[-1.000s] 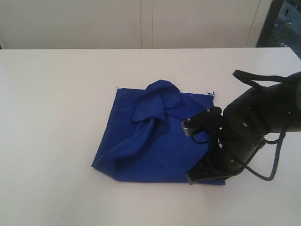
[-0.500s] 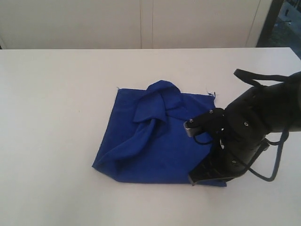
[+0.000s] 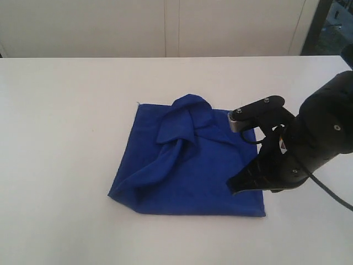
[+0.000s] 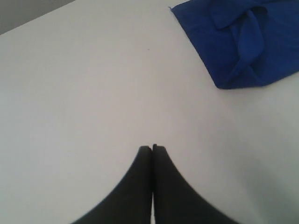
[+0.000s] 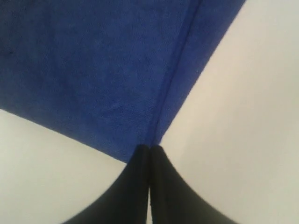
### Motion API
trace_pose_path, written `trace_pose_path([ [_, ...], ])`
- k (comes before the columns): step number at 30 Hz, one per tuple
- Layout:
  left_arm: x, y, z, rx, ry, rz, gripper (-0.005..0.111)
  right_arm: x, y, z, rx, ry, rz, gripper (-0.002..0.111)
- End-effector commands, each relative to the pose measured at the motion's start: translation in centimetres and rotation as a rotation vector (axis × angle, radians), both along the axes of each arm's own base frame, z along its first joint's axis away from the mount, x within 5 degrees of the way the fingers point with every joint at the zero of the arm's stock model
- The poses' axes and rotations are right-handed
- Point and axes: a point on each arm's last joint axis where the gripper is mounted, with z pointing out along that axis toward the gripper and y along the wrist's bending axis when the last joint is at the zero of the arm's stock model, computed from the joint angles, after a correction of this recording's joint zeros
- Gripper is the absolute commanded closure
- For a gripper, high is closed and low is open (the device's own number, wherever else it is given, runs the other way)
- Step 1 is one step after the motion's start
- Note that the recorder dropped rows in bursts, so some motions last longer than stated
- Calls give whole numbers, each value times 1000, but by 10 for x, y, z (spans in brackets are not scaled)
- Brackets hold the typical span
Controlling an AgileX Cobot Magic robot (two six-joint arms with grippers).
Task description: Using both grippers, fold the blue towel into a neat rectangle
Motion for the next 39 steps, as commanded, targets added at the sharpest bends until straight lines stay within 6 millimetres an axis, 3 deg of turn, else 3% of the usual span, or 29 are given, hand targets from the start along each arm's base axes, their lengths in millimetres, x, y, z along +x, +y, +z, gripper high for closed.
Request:
trace_pose_path([
  [1, 0, 0, -1, -3, -7, -2, 107, -1, -3, 1, -7, 0, -6, 108],
  [5, 3, 0, 5, -21, -81, 6, 107, -1, -2, 0, 1, -12, -4, 108],
  [13, 2, -4, 5, -75, -68, -5, 107, -10, -2, -20, 65, -36, -14, 108],
  [19, 8, -7, 0, -215, 34, 60, 107, -5, 1, -24, 87, -56, -15, 108],
  [25, 38, -19, -29, -288, 223, 56, 107, -2, 3, -31, 100, -46, -27, 108],
  [33, 80, -25, -35, -315, 256, 91, 107, 3, 6, -26, 116, -81, -24, 108],
  [39, 111, -31, -47, -266, 361, 81, 107, 25, -2, -8, 146, -158, -76, 108],
])
